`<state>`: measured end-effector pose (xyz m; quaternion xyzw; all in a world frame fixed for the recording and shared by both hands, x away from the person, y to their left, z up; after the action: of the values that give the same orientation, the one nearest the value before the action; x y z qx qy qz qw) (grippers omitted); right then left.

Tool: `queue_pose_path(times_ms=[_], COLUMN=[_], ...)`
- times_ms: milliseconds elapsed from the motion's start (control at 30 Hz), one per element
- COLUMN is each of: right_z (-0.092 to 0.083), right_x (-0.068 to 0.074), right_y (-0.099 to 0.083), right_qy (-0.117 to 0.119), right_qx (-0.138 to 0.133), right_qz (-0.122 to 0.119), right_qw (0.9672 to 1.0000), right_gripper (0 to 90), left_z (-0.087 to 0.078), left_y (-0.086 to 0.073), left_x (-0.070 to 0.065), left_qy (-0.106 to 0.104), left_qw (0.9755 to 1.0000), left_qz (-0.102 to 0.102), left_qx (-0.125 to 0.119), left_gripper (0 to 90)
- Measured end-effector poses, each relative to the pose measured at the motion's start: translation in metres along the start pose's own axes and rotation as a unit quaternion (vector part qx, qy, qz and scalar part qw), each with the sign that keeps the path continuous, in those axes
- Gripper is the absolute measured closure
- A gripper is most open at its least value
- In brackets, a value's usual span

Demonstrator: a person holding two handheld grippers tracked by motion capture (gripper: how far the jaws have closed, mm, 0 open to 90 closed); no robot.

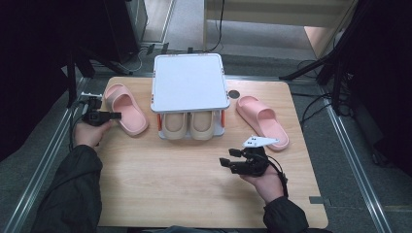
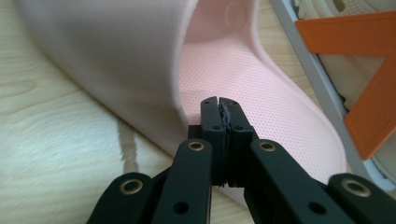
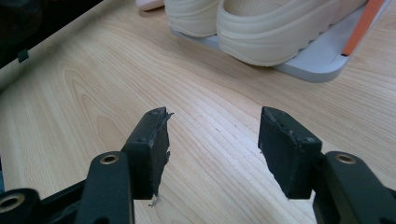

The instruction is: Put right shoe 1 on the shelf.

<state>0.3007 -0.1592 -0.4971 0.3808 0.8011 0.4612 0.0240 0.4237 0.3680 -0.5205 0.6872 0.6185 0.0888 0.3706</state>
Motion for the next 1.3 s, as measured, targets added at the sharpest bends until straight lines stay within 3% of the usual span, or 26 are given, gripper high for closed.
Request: queue_pose_path(times_ms=[400,500,633,800,1000,1133,1300], right_z=[0.010,0.012,0.012,0.013,0.011,0.010,0.004], right_x=[0.004,0.004,0.006,0.006,0.006,0.004,0.003], right_y=[0.007,0.008,0.010,0.010,0.010,0.008,0.003], right_qy=[0.016,0.019,0.025,0.027,0.024,0.019,0.011], right_qx=[0.005,0.006,0.000,0.005,0.003,0.001,0.000], right_qz=[-0.013,-0.015,-0.008,-0.009,-0.008,-0.005,0.001], right_qw=[0.9998,0.9997,0.9997,0.9996,0.9997,0.9998,0.9999], right_gripper=[43.3,43.3,44.2,44.1,44.1,44.1,44.1], left_z=[-0.020,-0.023,-0.034,-0.042,-0.039,-0.033,-0.022], left_y=[-0.012,-0.012,-0.006,-0.002,-0.004,-0.004,-0.002], left_x=[0.018,0.017,0.010,0.009,0.023,0.033,0.035], left_qy=[0.030,0.019,0.015,0.035,0.051,0.050,0.051], left_qw=[0.9994,0.9994,0.9992,0.9982,0.9972,0.9972,0.9976], left_qz=[-0.017,-0.026,-0.017,-0.012,-0.021,-0.035,-0.033], left_qx=[-0.010,-0.014,-0.033,-0.047,-0.050,-0.043,-0.033], left_gripper=[89.1,87.3,80.0,64.7,53.7,53.1,51.1])
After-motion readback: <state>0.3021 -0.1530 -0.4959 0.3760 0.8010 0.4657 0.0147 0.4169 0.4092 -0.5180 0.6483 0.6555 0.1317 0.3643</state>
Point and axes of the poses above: each handheld gripper's, and its own axes: z roughly forward along the jaws, y roughly out of its top, x roughly to its left, the point moved 1 cm from there along z, roughly forward along the jaws, and after that the axes turned 3 degrees about z, right-handed, at the moved point
